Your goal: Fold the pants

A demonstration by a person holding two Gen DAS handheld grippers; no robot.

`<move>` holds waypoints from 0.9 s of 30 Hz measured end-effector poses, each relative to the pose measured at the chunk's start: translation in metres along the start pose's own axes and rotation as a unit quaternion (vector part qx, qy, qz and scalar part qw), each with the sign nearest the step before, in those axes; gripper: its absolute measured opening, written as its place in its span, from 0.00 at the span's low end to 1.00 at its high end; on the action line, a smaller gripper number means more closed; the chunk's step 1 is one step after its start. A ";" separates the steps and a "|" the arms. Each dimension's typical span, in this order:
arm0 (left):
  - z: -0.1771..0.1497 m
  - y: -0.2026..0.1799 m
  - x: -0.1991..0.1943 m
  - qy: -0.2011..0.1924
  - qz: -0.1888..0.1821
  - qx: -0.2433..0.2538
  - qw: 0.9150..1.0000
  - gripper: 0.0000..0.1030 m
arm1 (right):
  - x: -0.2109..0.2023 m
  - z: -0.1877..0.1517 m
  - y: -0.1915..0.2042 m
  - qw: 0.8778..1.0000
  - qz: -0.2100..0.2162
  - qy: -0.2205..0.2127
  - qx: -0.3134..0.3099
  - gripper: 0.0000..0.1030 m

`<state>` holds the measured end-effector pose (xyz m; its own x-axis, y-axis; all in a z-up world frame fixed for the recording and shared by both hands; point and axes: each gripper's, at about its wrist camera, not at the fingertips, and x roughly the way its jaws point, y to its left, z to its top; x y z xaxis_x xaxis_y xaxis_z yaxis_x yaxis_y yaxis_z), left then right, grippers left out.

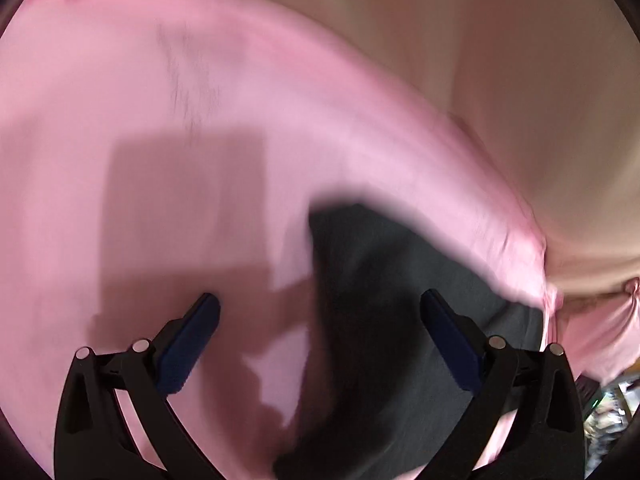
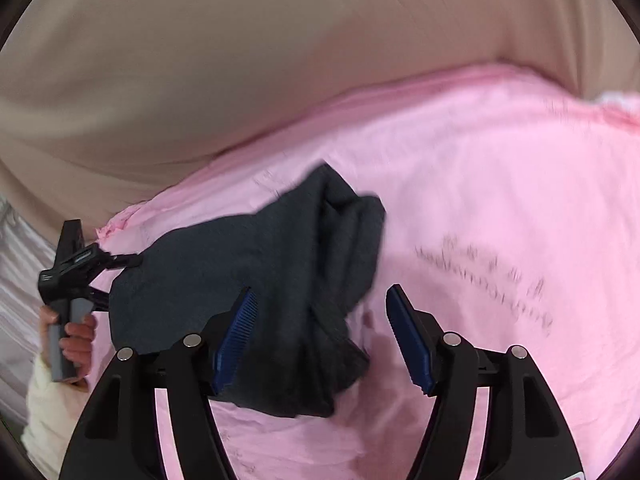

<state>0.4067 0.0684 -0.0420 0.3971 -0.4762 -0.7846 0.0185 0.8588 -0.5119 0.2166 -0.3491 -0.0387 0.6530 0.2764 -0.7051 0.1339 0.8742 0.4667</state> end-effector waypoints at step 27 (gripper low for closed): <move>-0.085 -0.007 -0.043 0.004 -0.107 0.088 0.990 0.09 | 0.019 -0.029 -0.004 0.993 0.097 0.044 0.052 0.38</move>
<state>0.3117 0.0669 -0.0339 0.3593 -0.6524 -0.6673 0.2612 0.7568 -0.5992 0.2073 -0.3359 -0.0695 0.6065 0.4730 -0.6391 0.0916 0.7569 0.6471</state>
